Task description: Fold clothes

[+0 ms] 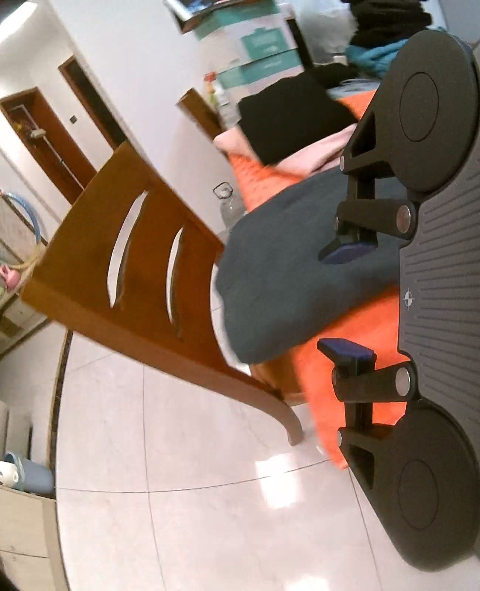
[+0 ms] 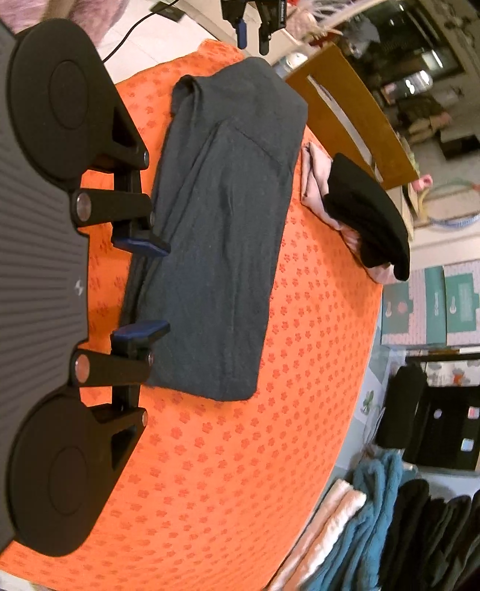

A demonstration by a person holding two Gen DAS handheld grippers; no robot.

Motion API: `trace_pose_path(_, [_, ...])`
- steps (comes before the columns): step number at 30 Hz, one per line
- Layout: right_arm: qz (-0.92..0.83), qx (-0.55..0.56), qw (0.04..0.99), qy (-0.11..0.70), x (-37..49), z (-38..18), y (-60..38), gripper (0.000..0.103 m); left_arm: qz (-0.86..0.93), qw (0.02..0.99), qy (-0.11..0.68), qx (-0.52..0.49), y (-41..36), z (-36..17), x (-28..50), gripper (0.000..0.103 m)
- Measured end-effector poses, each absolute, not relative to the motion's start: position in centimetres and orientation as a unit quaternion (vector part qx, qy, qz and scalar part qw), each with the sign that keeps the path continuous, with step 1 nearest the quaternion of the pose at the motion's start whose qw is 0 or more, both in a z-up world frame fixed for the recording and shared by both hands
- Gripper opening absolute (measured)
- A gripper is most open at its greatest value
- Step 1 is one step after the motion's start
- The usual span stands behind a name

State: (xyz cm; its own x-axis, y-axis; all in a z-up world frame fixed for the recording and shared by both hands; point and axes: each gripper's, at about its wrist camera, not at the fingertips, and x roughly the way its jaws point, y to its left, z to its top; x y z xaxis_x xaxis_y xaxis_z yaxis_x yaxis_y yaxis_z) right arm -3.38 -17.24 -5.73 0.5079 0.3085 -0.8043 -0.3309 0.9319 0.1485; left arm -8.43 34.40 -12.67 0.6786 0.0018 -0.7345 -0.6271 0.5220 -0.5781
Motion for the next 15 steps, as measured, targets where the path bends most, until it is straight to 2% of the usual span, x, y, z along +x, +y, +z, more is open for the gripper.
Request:
trace_pose_path(4, [0.156,0.000,0.871,0.466,-4.1,-5.8,-15.0,0.043,0.179,0.782,0.346,-0.486,37.4,-14.6,-7.5,0.059])
trace_pose_path(11, [0.119,0.026,0.877,0.465,-4.7,-6.1,-10.6,0.045,0.146,0.742,0.341,-0.559,40.1,-18.5,-6.7,0.064])
trace_pose_path(15, [0.108,0.024,0.879,0.464,-5.3,-6.1,-8.3,0.045,0.130,0.722,0.339,-0.589,41.2,-20.4,-6.2,0.064])
